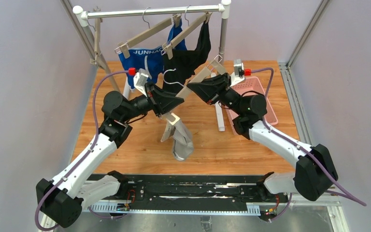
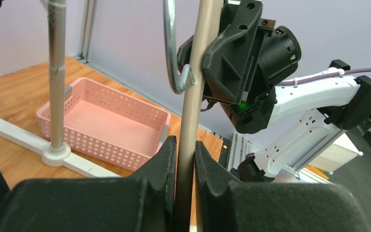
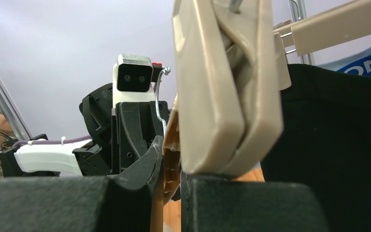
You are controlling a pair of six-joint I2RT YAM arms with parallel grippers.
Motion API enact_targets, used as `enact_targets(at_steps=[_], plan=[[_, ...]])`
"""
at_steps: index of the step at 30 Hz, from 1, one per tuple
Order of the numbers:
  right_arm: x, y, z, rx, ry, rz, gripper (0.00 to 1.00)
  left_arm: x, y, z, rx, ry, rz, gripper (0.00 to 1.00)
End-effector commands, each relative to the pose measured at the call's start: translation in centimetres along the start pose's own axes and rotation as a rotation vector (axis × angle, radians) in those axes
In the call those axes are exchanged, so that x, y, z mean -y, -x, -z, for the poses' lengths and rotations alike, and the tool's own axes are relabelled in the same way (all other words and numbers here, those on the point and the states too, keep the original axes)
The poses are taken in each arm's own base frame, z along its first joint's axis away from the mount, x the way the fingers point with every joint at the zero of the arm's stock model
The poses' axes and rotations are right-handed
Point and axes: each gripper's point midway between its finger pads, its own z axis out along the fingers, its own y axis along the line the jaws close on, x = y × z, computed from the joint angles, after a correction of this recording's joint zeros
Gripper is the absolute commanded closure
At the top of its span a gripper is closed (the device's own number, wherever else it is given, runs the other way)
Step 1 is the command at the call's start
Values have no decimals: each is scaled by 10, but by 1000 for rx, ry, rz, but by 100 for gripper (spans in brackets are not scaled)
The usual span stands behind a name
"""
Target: Remove the underwear clipped to the hanger
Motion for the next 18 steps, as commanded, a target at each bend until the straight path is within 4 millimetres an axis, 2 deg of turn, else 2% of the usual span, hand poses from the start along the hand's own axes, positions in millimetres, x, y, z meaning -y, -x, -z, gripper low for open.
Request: enact_targets(at_steps=[1,3,5,7,18], plan=[[-4,5,1,7,-5,139,99,-18,-16,1,-26,97,81,82],[-6,5,2,2,-4,138,100,-26,-18,3,-34,152,100,68],[-9,7,2,-1,3,141,99,-36,-21,6,-61,218,106,73],[-13,8,3,-7,12,140,99,-42,-24,11,-98,263,74,73],[-30,18,6,-3,42,143,99,-35,-5,38,-70,348,-64,67]])
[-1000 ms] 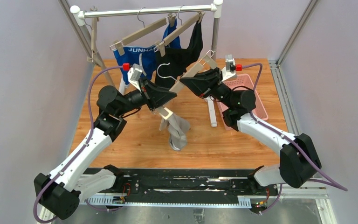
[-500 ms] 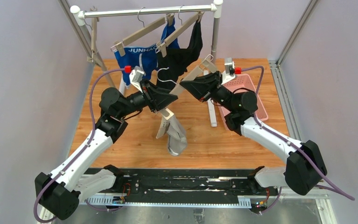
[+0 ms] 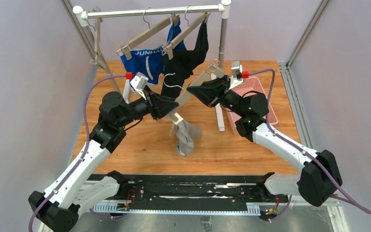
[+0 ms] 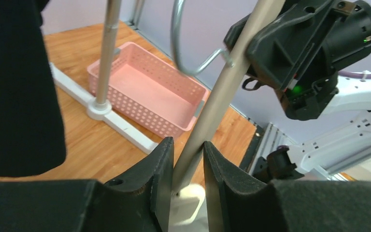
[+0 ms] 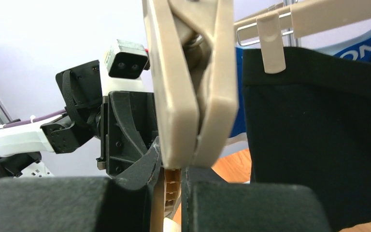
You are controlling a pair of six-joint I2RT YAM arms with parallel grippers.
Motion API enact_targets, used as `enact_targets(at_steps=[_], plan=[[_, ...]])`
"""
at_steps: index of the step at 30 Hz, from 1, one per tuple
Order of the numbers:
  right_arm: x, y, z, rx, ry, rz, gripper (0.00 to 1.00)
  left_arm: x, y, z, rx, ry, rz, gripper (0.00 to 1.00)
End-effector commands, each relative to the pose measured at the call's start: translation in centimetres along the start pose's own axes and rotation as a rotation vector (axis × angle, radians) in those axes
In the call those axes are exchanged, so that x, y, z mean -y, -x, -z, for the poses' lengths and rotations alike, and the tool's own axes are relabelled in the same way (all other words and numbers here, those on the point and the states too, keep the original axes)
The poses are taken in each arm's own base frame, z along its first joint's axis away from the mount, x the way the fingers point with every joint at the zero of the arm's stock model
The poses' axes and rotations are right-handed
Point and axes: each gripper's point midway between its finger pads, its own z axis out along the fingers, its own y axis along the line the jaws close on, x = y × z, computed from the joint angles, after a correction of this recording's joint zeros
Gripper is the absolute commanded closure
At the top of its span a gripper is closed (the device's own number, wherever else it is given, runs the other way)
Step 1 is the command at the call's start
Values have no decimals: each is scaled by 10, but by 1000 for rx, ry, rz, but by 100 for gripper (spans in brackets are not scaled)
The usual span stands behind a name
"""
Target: Remove the underwear clipped to the hanger
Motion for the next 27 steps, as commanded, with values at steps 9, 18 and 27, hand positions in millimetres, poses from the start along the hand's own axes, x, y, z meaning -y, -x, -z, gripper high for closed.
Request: enact_targets(at_steps=[9,18,27], plan=[[-47,48,5,121,118,73,99,-9,7,28,78,111,-59,61],[-70,67,11,151,174,84,100,26,18,31,146,-84,-24,39],[-83,77,14,171,201,83,99,56,21,35,189,-267,0,34]])
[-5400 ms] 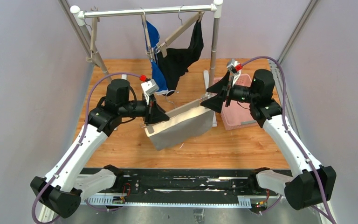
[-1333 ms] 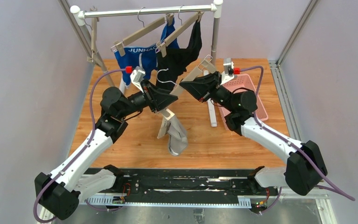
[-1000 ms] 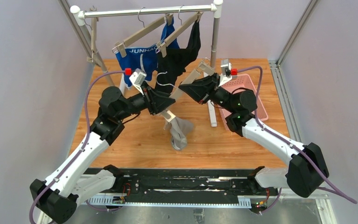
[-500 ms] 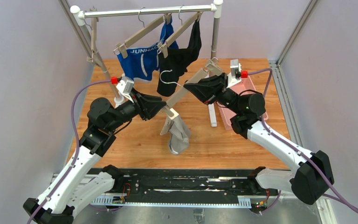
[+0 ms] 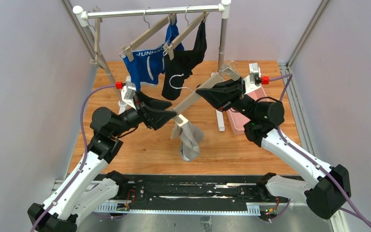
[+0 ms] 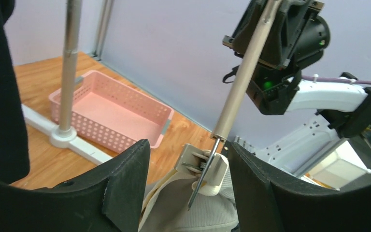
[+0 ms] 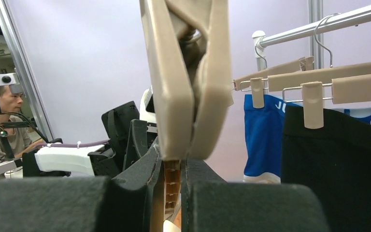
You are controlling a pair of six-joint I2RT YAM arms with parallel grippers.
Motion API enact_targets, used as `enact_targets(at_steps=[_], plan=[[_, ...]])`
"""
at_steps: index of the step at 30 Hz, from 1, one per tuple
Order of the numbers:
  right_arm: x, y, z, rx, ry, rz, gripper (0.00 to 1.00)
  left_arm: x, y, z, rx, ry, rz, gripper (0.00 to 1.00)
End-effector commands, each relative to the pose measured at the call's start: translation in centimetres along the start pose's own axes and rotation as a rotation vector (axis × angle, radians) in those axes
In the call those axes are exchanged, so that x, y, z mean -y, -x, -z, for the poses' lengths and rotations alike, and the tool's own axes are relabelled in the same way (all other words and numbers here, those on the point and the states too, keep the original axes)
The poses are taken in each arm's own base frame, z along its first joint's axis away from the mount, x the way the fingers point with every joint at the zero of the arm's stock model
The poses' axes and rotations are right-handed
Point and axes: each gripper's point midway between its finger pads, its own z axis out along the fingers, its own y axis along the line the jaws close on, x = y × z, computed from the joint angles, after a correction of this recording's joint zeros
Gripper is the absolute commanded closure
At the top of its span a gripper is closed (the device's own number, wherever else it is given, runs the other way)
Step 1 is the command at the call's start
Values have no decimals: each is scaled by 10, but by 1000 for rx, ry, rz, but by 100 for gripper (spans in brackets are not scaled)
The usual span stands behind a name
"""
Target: Remove the underwear clipped to the hanger
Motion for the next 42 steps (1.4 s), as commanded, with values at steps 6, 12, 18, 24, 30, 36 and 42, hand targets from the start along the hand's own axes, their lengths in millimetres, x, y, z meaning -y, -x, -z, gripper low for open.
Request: enact_targets(at_steps=[6,12,18,24,30,36,42], plan=[[-23,26,-5,71,72,27,99,42,15,3,73,-239,2,43],[-21,27,-6,78,67,26,100,46,10,1,64,-295,26,68],[-21,27,-8,76,70,25,99,47,7,1,54,-310,27,84],[-20,27,-9,77,69,23,99,53,7,4,40,-332,28,71],[-24,30,-8,79,83,25,99,47,10,7,81,-275,3,33],[-28,33,-9,80,94,26,99,37,5,7,71,-226,1,32],[-31,35,-9,87,106,18,99,31,3,5,73,-206,1,32]])
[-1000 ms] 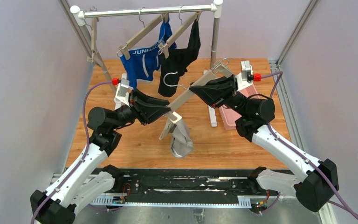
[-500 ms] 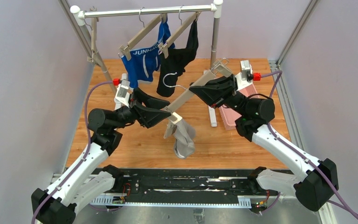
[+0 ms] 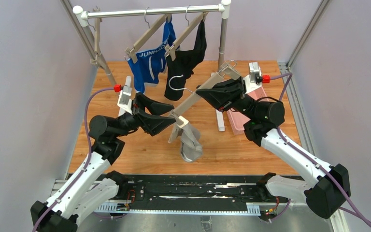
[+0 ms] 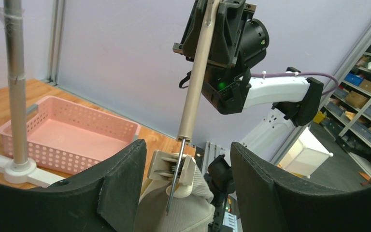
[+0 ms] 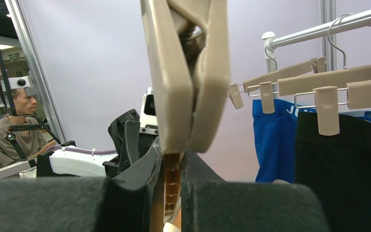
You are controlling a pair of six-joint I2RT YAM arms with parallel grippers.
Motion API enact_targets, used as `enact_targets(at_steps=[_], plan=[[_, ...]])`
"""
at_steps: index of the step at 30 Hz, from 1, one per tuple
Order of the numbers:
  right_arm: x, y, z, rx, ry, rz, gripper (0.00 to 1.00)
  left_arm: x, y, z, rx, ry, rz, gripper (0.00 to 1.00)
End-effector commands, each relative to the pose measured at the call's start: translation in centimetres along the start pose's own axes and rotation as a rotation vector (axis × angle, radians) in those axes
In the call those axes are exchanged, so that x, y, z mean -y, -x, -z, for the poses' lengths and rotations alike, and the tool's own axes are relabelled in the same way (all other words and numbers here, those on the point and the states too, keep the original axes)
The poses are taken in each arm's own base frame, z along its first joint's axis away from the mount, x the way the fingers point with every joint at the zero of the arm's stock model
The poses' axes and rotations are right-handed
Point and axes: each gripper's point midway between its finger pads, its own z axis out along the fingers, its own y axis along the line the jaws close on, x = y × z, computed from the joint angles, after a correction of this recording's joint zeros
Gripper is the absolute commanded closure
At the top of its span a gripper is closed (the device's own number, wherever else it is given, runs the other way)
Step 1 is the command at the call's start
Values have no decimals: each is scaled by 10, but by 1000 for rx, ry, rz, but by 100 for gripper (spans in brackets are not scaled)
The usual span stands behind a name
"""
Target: Remove the underwear clipped to the hanger
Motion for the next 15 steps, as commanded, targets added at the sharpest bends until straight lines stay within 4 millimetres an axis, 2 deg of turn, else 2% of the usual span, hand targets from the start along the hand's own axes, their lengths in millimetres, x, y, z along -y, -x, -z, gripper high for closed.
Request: enact_targets(at_steps=[1,9,13,15], plan=[[-24,30,-8,79,80,48,99,-8,-3,1,4,27,-15,32],[-26,30,-7,79,85,40,99,-13,-4,-1,15,35,-18,34],[-26,29,-7,81,83,38,99,-13,-4,-2,19,26,-13,45],[-26,30,-7,83,83,39,99,-13,-7,-3,14,14,-8,54]])
